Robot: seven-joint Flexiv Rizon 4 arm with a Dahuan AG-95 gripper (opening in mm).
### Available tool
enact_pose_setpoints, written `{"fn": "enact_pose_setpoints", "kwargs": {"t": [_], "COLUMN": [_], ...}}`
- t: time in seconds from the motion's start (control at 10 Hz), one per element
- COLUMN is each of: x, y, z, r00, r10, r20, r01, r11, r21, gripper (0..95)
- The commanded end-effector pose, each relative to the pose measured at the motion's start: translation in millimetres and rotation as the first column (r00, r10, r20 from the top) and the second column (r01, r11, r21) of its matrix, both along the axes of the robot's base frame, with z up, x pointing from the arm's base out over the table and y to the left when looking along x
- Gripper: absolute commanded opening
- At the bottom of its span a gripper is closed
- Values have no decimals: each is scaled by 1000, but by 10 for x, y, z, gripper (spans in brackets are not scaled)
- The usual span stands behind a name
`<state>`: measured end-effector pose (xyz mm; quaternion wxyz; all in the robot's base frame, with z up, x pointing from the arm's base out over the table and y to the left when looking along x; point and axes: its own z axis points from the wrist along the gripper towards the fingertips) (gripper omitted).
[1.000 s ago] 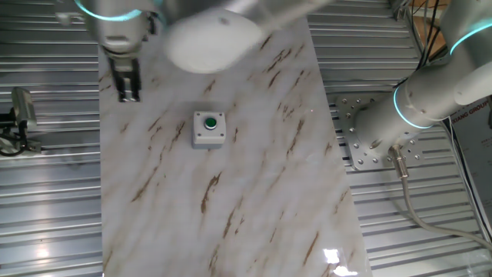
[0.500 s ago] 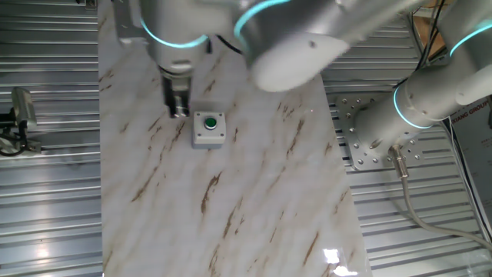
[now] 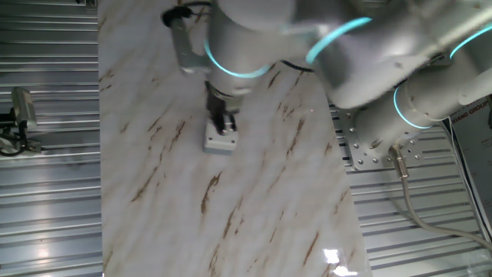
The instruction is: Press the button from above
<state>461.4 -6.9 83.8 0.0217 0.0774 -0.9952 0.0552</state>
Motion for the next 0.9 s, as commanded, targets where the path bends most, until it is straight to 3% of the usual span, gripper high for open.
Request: {"fn": "enact_pose_setpoints", "kwargs": {"t": [0.1,0.4,0.6,0.7,0.9], "x": [-154,-114,-112,-112,-112], "y": [62,33,32,33,33], "z": [76,274,299,296,296], "r00": [999,998,999,999,999], "r10": [49,57,41,31,28], "r20": [-11,-32,-29,-24,-23], "r01": [-50,-57,-40,-30,-27], "r11": [998,998,999,998,998], "r21": [-24,-7,13,51,50], "gripper": [0,0,0,0,0]}}
